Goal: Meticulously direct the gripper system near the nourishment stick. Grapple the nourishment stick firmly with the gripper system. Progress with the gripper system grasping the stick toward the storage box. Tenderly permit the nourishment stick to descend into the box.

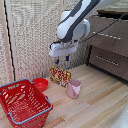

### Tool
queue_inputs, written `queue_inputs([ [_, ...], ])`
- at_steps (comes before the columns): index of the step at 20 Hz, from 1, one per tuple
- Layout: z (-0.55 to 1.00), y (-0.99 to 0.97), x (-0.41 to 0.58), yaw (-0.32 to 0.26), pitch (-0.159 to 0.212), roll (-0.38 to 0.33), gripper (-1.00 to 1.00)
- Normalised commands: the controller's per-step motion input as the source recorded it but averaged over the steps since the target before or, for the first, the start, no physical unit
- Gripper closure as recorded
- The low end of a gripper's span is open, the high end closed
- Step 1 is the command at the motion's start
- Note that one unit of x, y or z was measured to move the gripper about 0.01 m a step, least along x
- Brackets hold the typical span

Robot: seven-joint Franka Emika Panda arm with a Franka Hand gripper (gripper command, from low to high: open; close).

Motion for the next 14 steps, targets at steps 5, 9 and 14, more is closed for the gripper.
queue_inputs([
  [5, -0.26, -0.16, 0.286, 0.080, 0.000, 0.000, -1.00],
  [9, -0.28, -0.03, 0.231, 0.038, 0.000, -0.017, -1.00],
  [14, -0.31, 0.01, 0.058, 0.000, 0.000, -0.067, -1.00],
])
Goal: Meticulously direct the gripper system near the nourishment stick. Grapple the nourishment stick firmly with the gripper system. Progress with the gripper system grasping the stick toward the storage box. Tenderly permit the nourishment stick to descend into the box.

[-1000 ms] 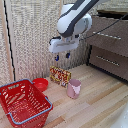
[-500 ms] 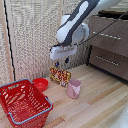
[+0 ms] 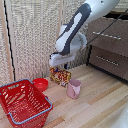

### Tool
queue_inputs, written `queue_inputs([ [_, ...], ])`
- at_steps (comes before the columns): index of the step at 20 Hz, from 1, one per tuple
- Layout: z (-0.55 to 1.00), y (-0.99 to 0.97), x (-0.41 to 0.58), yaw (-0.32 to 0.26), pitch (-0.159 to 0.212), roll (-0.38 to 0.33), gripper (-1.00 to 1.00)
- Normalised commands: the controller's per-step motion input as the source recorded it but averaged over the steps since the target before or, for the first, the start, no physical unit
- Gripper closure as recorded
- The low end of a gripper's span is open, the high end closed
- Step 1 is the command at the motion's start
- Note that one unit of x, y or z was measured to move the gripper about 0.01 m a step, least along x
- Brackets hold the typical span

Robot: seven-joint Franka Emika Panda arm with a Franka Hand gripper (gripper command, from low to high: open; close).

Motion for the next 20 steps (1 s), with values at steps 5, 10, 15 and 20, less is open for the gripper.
queue_inputs([
  [5, -0.23, 0.00, 0.006, -0.024, 0.000, -0.013, -1.00],
  [10, -0.04, 0.00, 0.012, -0.012, 0.009, 0.000, 1.00],
  [15, -0.04, 0.00, 0.006, -0.002, 0.003, 0.000, 1.00],
  [20, 0.01, 0.01, -0.011, -0.115, 0.000, 0.000, 1.00],
])
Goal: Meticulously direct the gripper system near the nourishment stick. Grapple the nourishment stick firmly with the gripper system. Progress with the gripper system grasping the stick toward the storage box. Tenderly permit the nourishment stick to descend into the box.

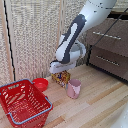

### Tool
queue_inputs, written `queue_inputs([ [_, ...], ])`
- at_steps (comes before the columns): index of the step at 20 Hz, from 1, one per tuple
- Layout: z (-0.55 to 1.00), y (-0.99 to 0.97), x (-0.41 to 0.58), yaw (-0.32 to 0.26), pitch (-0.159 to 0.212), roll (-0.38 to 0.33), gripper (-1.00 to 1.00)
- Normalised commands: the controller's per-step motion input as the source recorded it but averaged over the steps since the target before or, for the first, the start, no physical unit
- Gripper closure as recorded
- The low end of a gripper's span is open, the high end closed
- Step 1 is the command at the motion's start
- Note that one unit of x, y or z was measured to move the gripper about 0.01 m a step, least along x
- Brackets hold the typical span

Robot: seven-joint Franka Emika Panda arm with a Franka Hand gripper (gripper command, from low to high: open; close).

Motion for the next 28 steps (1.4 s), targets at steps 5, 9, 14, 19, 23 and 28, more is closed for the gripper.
queue_inputs([
  [5, 0.30, 0.00, 0.025, -0.134, 0.019, 0.026, 1.00],
  [9, 0.78, -0.03, 0.102, -0.062, 0.000, 0.062, 1.00],
  [14, 1.00, 0.00, 0.170, -0.035, 0.000, 0.052, 1.00],
  [19, 1.00, 0.06, 0.068, -0.026, 0.010, 0.038, 1.00],
  [23, 0.86, 0.23, -0.159, -0.053, 0.045, 0.069, 1.00],
  [28, 0.80, 0.42, -0.345, -0.052, 0.000, 0.064, 1.00],
])
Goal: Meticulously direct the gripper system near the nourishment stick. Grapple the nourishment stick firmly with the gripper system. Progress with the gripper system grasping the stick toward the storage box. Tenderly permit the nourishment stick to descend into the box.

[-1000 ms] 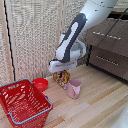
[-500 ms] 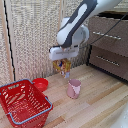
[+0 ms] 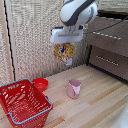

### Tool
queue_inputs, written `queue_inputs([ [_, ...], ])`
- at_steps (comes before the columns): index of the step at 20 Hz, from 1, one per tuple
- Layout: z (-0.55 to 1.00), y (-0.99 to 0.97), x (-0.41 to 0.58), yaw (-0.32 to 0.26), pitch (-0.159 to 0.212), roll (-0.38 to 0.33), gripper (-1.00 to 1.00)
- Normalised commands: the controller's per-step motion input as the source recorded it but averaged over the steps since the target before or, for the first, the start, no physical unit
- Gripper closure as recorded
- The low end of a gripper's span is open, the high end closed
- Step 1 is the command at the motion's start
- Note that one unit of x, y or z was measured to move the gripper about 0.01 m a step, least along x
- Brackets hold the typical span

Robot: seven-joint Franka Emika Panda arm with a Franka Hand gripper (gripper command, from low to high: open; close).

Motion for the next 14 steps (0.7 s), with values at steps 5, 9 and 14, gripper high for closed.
queue_inputs([
  [5, 0.70, 0.55, -0.366, -0.041, 0.000, 0.056, 1.00],
  [9, 0.54, 0.68, -0.287, -0.021, 0.002, 0.028, 1.00],
  [14, 0.37, 0.81, -0.199, 0.000, 0.048, 0.001, 1.00],
])
